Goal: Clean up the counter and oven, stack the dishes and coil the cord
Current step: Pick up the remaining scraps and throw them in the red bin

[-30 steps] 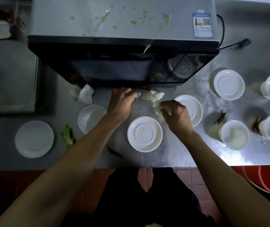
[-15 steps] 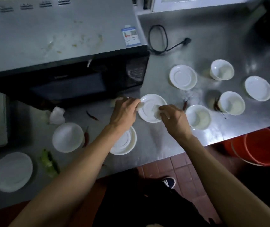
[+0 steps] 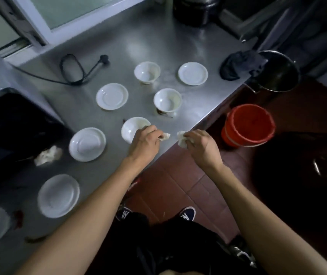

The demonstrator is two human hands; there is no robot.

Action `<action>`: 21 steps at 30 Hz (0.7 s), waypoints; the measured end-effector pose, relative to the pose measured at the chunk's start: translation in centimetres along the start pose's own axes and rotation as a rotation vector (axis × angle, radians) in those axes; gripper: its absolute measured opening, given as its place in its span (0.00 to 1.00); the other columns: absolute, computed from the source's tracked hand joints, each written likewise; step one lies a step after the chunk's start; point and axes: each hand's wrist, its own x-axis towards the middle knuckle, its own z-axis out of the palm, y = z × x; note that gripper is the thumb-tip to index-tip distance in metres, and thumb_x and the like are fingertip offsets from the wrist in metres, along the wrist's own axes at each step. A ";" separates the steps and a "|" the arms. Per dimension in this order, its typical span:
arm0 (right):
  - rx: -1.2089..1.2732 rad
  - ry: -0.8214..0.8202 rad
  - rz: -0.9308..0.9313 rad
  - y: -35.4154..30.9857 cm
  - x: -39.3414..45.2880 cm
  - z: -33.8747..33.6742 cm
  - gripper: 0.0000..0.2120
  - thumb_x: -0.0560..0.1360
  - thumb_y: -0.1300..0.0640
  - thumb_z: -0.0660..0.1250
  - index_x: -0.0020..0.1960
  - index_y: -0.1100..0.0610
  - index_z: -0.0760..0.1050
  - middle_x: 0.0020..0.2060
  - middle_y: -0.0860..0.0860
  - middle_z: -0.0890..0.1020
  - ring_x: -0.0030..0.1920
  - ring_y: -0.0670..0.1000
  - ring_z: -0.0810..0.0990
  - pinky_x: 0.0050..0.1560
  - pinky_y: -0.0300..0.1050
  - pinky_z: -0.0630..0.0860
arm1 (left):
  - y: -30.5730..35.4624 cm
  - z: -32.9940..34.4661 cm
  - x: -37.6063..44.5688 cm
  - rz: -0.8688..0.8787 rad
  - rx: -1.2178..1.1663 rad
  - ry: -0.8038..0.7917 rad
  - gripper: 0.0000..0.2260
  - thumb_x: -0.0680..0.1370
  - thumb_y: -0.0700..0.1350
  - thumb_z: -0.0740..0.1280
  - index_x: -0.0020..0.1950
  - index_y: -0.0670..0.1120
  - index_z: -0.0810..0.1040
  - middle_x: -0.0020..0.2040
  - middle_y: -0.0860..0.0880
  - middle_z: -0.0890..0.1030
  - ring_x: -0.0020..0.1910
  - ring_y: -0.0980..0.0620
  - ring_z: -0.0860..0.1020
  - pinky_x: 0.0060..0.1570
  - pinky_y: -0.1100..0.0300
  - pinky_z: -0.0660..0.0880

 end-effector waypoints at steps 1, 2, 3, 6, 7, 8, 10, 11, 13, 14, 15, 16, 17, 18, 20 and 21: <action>-0.007 0.017 0.011 1.4 -0.5 -1.2 0.10 0.71 0.63 0.68 0.51 0.57 0.82 0.45 0.53 0.83 0.47 0.58 0.79 0.45 0.52 0.77 | 1.7 0.8 0.9 0.024 -0.005 -0.011 0.09 0.69 0.32 0.65 0.43 0.41 0.82 0.40 0.45 0.79 0.39 0.40 0.78 0.39 0.47 0.77; -0.014 0.033 0.025 2.7 -1.0 -2.4 0.09 0.71 0.63 0.67 0.50 0.57 0.82 0.45 0.53 0.83 0.46 0.58 0.79 0.44 0.52 0.77 | 3.4 1.6 1.7 0.045 -0.007 -0.022 0.09 0.70 0.33 0.64 0.43 0.42 0.82 0.40 0.45 0.78 0.39 0.40 0.78 0.39 0.47 0.77; -0.016 0.045 0.044 4.0 -1.4 -3.5 0.09 0.71 0.63 0.67 0.50 0.57 0.82 0.44 0.53 0.83 0.46 0.58 0.78 0.44 0.52 0.77 | 5.0 2.3 2.6 0.062 -0.007 -0.033 0.09 0.70 0.34 0.65 0.44 0.43 0.82 0.40 0.46 0.78 0.39 0.40 0.78 0.40 0.47 0.77; -0.014 0.074 0.114 7.6 -2.7 -6.5 0.10 0.70 0.62 0.66 0.50 0.56 0.81 0.44 0.53 0.82 0.45 0.57 0.78 0.43 0.54 0.76 | 9.2 4.3 4.9 0.111 -0.013 -0.050 0.10 0.70 0.32 0.67 0.45 0.44 0.83 0.40 0.47 0.79 0.39 0.41 0.78 0.39 0.49 0.77; -0.012 0.087 0.133 8.7 -3.2 -7.4 0.10 0.70 0.62 0.65 0.50 0.57 0.81 0.44 0.53 0.82 0.45 0.57 0.78 0.42 0.54 0.76 | 10.4 5.0 5.5 0.124 -0.022 -0.062 0.10 0.70 0.31 0.68 0.45 0.44 0.83 0.40 0.47 0.79 0.39 0.42 0.79 0.40 0.49 0.77; -0.012 0.101 0.153 9.7 -3.6 -8.2 0.10 0.71 0.62 0.65 0.50 0.57 0.81 0.45 0.52 0.82 0.46 0.57 0.78 0.42 0.54 0.77 | 11.4 5.7 6.2 0.133 -0.032 -0.078 0.10 0.70 0.31 0.67 0.44 0.44 0.83 0.40 0.47 0.79 0.40 0.42 0.79 0.41 0.49 0.77; -0.025 0.135 0.197 11.3 -4.4 -9.7 0.10 0.71 0.64 0.67 0.51 0.57 0.82 0.46 0.52 0.82 0.47 0.55 0.78 0.42 0.51 0.77 | 13.1 7.0 7.3 0.141 -0.048 -0.121 0.10 0.70 0.32 0.67 0.44 0.45 0.82 0.41 0.47 0.79 0.42 0.41 0.79 0.44 0.47 0.77; -0.035 0.152 0.217 12.0 -4.8 -10.3 0.11 0.71 0.65 0.67 0.51 0.57 0.82 0.46 0.52 0.82 0.46 0.55 0.78 0.42 0.49 0.76 | 13.7 7.6 7.8 0.145 -0.052 -0.142 0.10 0.70 0.32 0.67 0.44 0.45 0.82 0.41 0.47 0.79 0.43 0.41 0.79 0.45 0.47 0.77; -0.052 0.174 0.252 13.3 -5.4 -11.2 0.11 0.72 0.66 0.68 0.51 0.57 0.83 0.46 0.51 0.82 0.46 0.53 0.78 0.40 0.48 0.76 | 14.9 8.9 8.7 0.161 -0.064 -0.176 0.10 0.70 0.32 0.68 0.44 0.45 0.82 0.41 0.47 0.79 0.44 0.42 0.79 0.46 0.48 0.77; -0.059 0.178 0.272 14.1 -5.5 -11.6 0.10 0.72 0.66 0.68 0.51 0.57 0.83 0.46 0.51 0.82 0.46 0.52 0.78 0.40 0.48 0.76 | 15.5 9.5 9.2 0.172 -0.071 -0.193 0.10 0.70 0.32 0.68 0.44 0.45 0.83 0.42 0.47 0.79 0.44 0.43 0.79 0.46 0.50 0.77; -0.063 0.179 0.291 14.9 -5.6 -11.9 0.10 0.72 0.66 0.68 0.50 0.56 0.83 0.46 0.50 0.82 0.46 0.52 0.78 0.40 0.48 0.76 | 16.0 10.1 9.7 0.184 -0.076 -0.208 0.09 0.70 0.32 0.68 0.44 0.45 0.83 0.42 0.47 0.80 0.44 0.43 0.79 0.47 0.50 0.76; -0.064 0.178 0.310 15.6 -5.5 -12.1 0.10 0.72 0.65 0.67 0.50 0.55 0.83 0.47 0.50 0.82 0.47 0.51 0.78 0.41 0.48 0.77 | 16.3 10.8 10.4 0.193 -0.076 -0.224 0.09 0.70 0.33 0.69 0.44 0.46 0.83 0.42 0.48 0.80 0.45 0.43 0.79 0.47 0.50 0.76; -0.061 0.178 0.324 16.3 -5.4 -12.3 0.10 0.73 0.65 0.67 0.50 0.54 0.83 0.47 0.49 0.82 0.47 0.51 0.78 0.42 0.48 0.77 | 16.6 11.5 11.1 0.200 -0.072 -0.241 0.09 0.71 0.33 0.69 0.44 0.46 0.83 0.43 0.48 0.80 0.46 0.44 0.79 0.48 0.50 0.75; -0.057 0.178 0.335 16.9 -5.2 -12.6 0.10 0.73 0.65 0.67 0.49 0.53 0.83 0.47 0.49 0.82 0.47 0.50 0.79 0.42 0.48 0.77 | 16.9 12.3 12.0 0.203 -0.066 -0.260 0.09 0.71 0.34 0.69 0.44 0.47 0.83 0.43 0.49 0.80 0.47 0.45 0.78 0.49 0.50 0.74; -0.066 0.166 0.351 18.6 -4.3 -13.1 0.10 0.74 0.64 0.66 0.49 0.52 0.82 0.47 0.48 0.82 0.47 0.50 0.79 0.43 0.48 0.78 | 17.2 13.8 14.0 0.209 -0.054 -0.283 0.09 0.72 0.35 0.69 0.45 0.48 0.83 0.45 0.50 0.80 0.48 0.46 0.78 0.50 0.50 0.73; -0.080 0.151 0.360 19.5 -3.7 -13.4 0.10 0.75 0.62 0.65 0.50 0.51 0.82 0.48 0.47 0.82 0.48 0.49 0.78 0.44 0.48 0.78 | 17.3 14.6 15.1 0.218 -0.050 -0.288 0.09 0.72 0.35 0.69 0.46 0.49 0.83 0.45 0.51 0.80 0.48 0.47 0.77 0.50 0.50 0.73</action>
